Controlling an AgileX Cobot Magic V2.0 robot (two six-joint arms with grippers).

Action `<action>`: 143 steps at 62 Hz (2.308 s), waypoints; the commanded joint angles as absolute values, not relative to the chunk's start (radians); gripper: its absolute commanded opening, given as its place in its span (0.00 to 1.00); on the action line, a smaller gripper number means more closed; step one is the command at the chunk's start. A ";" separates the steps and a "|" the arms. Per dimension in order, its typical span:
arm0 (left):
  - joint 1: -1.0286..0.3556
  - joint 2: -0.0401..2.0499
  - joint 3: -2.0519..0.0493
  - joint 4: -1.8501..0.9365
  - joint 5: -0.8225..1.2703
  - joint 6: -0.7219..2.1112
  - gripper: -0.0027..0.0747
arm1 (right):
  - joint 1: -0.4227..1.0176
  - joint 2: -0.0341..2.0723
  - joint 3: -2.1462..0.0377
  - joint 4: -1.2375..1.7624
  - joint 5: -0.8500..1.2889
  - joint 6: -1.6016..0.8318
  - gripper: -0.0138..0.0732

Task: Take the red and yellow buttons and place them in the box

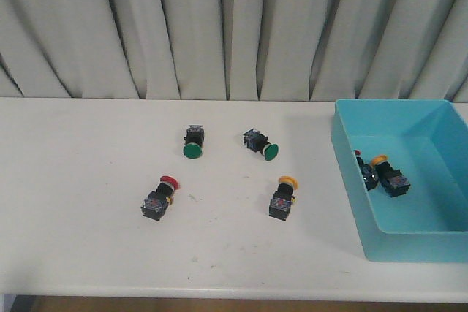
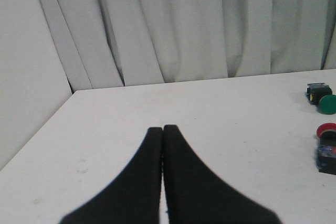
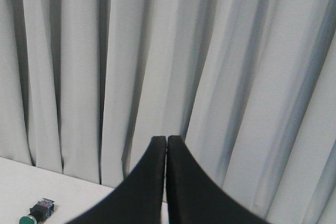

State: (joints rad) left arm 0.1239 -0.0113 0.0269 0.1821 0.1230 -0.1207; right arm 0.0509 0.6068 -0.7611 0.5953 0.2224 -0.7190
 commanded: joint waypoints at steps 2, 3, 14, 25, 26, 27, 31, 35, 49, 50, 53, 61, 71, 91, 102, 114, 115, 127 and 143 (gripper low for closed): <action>0.119 -0.027 0.077 0.178 0.056 -0.119 0.03 | 0.052 0.607 -0.788 0.606 0.155 -0.728 0.15; 0.119 -0.027 0.077 0.178 0.057 -0.119 0.03 | 0.052 0.607 -0.788 0.606 0.155 -0.728 0.15; 0.119 -0.027 0.077 0.178 0.078 -0.121 0.03 | 0.052 0.607 -0.788 0.606 0.155 -0.727 0.15; 0.119 -0.026 0.075 0.178 0.077 -0.121 0.03 | 0.052 0.607 -0.788 0.606 0.155 -0.727 0.16; 0.119 -0.026 0.075 0.178 0.077 -0.121 0.03 | 0.052 0.607 -0.788 0.606 0.155 -0.727 0.16; 0.119 -0.026 0.075 0.178 0.077 -0.121 0.03 | 0.052 0.607 -0.788 0.606 0.155 -0.727 0.16; 0.119 -0.026 0.075 0.178 0.077 -0.121 0.03 | 0.052 0.607 -0.788 0.606 0.155 -0.727 0.16; 0.119 -0.026 0.075 0.178 0.077 -0.121 0.03 | 0.052 0.607 -0.788 0.606 0.155 -0.727 0.16; 0.119 -0.026 0.075 0.178 0.077 -0.121 0.03 | 0.052 0.607 -0.788 0.606 0.155 -0.727 0.16; 0.119 -0.026 0.075 0.178 0.077 -0.121 0.03 | 0.052 0.607 -0.788 0.606 0.155 -0.727 0.16; 0.119 -0.026 0.075 0.178 0.077 -0.121 0.03 | 0.052 0.607 -0.788 0.606 0.155 -0.727 0.16; 0.119 -0.026 0.075 0.178 0.077 -0.121 0.03 | 0.052 0.607 -0.788 0.606 0.155 -0.727 0.16; 0.119 -0.026 0.075 0.178 0.077 -0.121 0.03 | 0.052 0.607 -0.788 0.604 0.155 -0.736 0.16; 0.119 -0.026 0.075 0.178 0.077 -0.121 0.03 | 0.052 0.490 -0.606 0.124 0.086 -0.427 0.16; 0.119 -0.025 0.075 0.178 0.077 -0.121 0.03 | 0.052 0.352 -0.368 0.009 0.000 -0.237 0.16; 0.119 -0.025 0.075 0.178 0.077 -0.121 0.03 | 0.052 0.212 -0.132 0.087 -0.038 -0.200 0.16; 0.119 -0.025 0.075 0.178 0.077 -0.121 0.03 | 0.052 0.201 -0.117 0.095 -0.039 -0.200 0.16; 0.119 -0.025 0.075 0.178 0.077 -0.121 0.03 | 0.052 0.049 0.039 0.100 -0.017 -0.154 0.16; 0.119 -0.025 0.075 0.178 0.077 -0.121 0.03 | 0.051 -0.022 0.036 0.039 0.037 -0.151 0.16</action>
State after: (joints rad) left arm 0.1239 -0.0113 0.0269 0.1821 0.1466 -0.1178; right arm 0.0509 -0.0095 0.0291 0.0552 0.1142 -0.1540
